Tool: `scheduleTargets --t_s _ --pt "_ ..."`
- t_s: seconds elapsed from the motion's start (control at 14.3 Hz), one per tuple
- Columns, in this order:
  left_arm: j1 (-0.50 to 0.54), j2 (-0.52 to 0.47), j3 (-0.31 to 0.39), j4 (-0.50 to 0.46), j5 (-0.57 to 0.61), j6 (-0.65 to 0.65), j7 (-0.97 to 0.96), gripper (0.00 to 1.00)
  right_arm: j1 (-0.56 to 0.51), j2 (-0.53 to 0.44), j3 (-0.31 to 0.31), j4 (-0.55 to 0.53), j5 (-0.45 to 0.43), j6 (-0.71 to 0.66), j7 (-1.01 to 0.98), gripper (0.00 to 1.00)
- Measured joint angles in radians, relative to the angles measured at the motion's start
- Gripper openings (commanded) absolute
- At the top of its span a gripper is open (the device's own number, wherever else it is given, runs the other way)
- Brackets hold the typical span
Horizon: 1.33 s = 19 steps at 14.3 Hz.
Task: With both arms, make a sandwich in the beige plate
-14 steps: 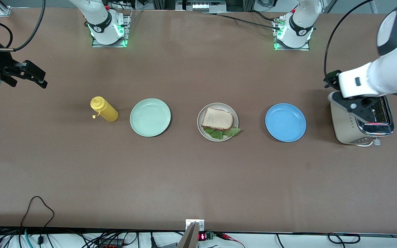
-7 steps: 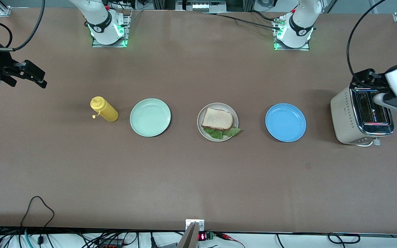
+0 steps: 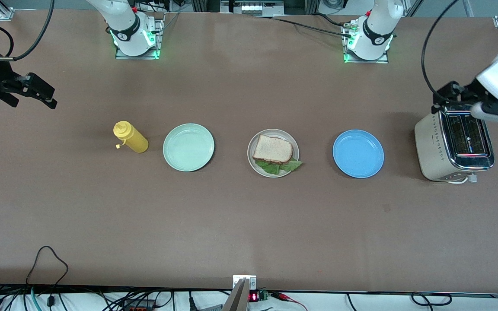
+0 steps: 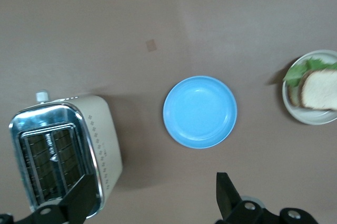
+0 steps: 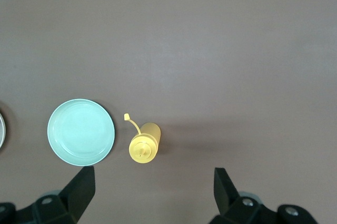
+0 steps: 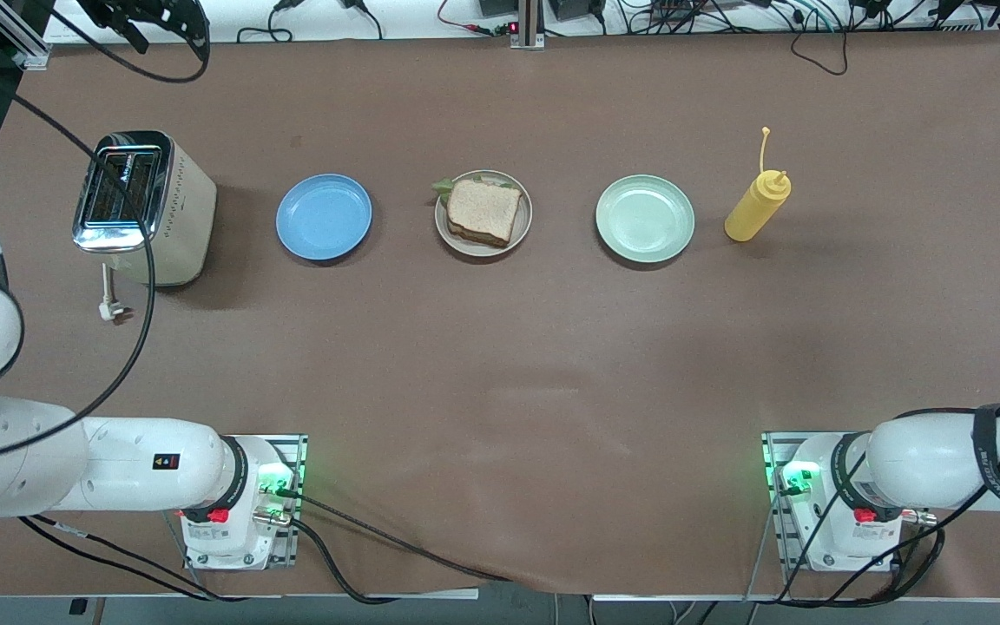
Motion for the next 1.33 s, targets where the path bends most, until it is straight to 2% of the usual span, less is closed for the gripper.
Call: scheduleTargets --t_s 0.14,0.42,1.33 --pt "-0.029 -0.037 0.000 -0.035 0.027 0.003 -0.007 1.00 0.000 0.000 0.000 0.000 0.000 0.000 0.000 1.00" --pt "-0.027 -0.026 0.015 -0.037 0.028 0.005 -0.007 1.00 0.000 -0.001 0.000 0.000 0.000 0.000 0.000 1.00" --pt "-0.013 0.025 0.024 0.029 0.007 -0.055 -0.008 1.00 0.003 -0.002 0.001 0.002 0.000 0.001 0.000 1.00"
